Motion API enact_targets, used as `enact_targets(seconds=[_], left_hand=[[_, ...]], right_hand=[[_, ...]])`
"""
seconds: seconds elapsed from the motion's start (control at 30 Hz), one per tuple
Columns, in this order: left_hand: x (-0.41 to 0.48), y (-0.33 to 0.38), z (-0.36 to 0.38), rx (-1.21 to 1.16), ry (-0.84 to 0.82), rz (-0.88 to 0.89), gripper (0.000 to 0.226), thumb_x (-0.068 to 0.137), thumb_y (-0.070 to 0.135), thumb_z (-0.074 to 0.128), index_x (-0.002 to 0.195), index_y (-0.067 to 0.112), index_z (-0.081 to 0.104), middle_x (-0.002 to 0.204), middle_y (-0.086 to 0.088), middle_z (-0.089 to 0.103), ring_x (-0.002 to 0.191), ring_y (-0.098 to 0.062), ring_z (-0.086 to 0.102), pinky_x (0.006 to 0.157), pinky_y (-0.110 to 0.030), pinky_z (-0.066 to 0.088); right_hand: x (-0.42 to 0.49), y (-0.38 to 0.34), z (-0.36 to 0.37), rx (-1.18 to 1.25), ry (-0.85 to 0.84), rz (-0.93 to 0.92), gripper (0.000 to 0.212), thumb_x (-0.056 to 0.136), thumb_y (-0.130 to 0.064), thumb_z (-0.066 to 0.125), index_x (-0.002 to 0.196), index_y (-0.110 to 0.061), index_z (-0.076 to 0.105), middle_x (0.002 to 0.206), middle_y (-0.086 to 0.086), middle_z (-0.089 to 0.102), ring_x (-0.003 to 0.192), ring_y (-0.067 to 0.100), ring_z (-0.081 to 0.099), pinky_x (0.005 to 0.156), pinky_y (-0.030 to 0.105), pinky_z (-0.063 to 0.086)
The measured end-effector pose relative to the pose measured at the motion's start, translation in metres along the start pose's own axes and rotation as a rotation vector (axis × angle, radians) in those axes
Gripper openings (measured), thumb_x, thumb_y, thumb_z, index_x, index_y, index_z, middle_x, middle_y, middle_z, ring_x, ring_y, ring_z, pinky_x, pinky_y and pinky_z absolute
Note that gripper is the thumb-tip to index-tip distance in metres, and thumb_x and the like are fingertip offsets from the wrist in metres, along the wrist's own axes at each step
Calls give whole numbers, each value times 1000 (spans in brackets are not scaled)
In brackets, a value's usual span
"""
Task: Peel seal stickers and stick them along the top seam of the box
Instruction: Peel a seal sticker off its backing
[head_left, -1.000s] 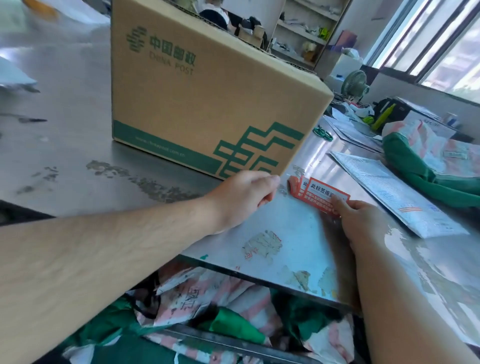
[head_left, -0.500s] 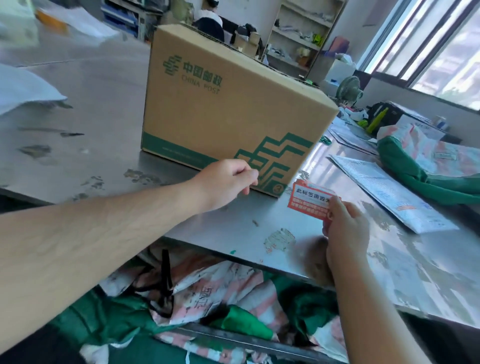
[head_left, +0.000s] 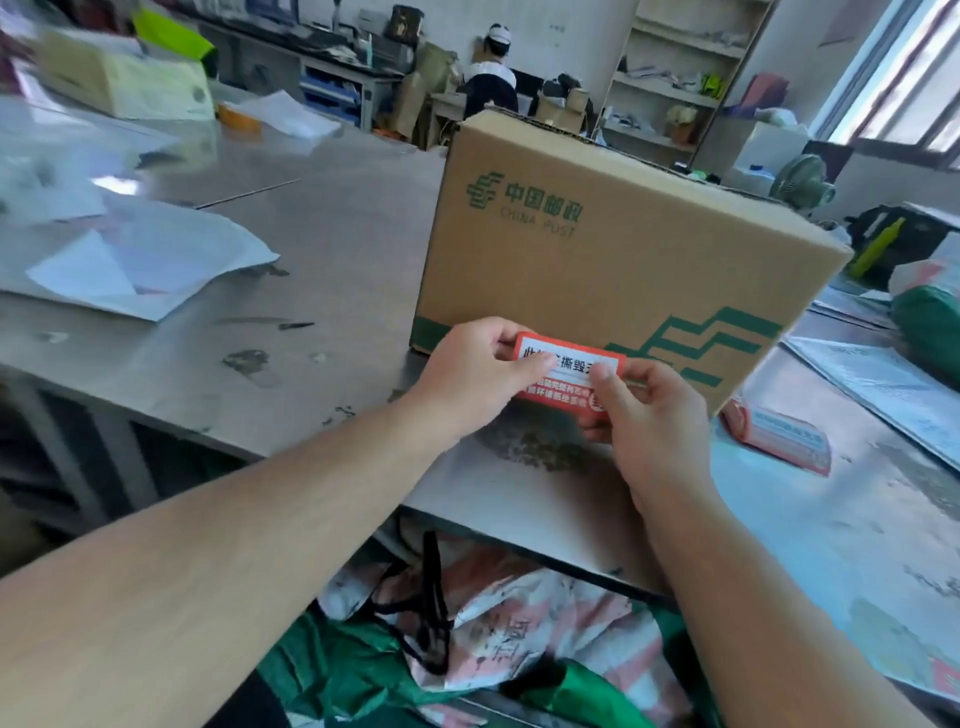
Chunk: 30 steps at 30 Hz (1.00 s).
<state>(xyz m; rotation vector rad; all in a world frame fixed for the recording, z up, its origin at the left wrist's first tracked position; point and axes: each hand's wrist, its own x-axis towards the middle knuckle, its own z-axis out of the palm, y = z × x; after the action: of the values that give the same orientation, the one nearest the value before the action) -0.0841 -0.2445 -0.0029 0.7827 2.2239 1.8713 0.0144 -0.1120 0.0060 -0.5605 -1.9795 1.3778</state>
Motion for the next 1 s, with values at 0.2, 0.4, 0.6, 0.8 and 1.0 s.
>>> enact_targets(seconds=[0.2,0.4,0.6,0.8,1.0], left_hand=[[1,-9,4,-40,102,-4,12,86,30,73,94,24,68,79,6,75,63,-4,70,56,-17,48],[-2,-6,3,-100,119,1,9,90,23,69,85,27,63,72,3,74,55,-9,66,50,-19,45],[-10,-1,3,-15,115,4,18,92,30,64,81,17,59,67,2,72,49,-10,63,50,-18,43],[-13,3,1,-131,-33,36,24,97,25,59,77,11,56,67,-9,67,49,-14,59,49,-23,41],[-13,5,-1,-194,-91,35,27,99,29,54,76,16,58,62,5,66,57,-12,60,56,-24,43]], right_hand=[[4,12,-1,43,-21,-9,9,96,-18,67,96,-14,59,71,3,76,51,14,67,52,30,58],[5,12,-3,46,-19,-17,10,96,-21,66,93,-18,57,72,-1,76,52,15,68,50,32,58],[1,13,-1,-97,-19,-50,21,92,-33,70,82,-26,52,81,1,74,67,17,72,62,41,61],[1,14,-1,-116,-5,-40,26,86,-38,75,84,-28,51,89,4,72,83,19,71,64,29,52],[0,17,-2,-62,7,-120,31,82,-30,80,91,-31,51,82,-6,60,68,1,53,62,10,42]])
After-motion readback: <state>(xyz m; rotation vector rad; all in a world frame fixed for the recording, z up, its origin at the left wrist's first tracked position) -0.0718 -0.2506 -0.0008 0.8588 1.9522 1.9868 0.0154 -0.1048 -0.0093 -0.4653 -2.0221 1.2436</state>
